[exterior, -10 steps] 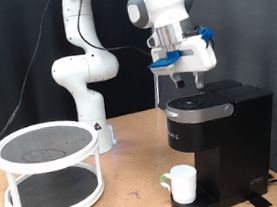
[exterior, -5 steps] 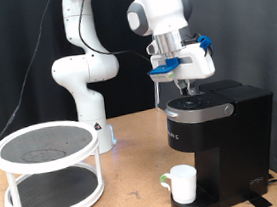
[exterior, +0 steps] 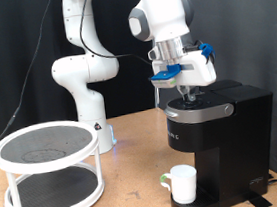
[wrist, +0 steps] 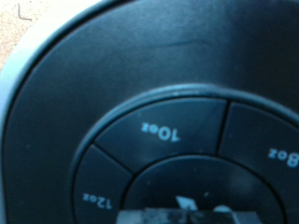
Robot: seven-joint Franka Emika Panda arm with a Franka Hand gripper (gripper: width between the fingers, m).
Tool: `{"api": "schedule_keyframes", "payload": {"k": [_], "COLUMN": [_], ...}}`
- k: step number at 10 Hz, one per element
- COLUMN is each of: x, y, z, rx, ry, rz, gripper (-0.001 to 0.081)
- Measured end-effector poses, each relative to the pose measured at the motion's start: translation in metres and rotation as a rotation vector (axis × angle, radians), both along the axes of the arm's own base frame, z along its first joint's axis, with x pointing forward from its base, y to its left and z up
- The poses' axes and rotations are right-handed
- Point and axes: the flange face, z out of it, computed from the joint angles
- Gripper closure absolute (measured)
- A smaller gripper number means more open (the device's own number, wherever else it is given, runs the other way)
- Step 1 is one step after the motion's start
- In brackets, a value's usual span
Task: Make a cup of coffee with the keurig machine
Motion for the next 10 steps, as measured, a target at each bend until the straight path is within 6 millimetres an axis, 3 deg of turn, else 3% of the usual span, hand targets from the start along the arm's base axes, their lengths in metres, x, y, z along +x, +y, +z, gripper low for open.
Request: {"api": "schedule_keyframes", "payload": {"k": [10], "x": [0.0042], "y": [-0.0042], "z": [-0.0035], "rx": [0.055], "ry": [0.123], "rz": [-0.016], "gripper": [0.0803]}}
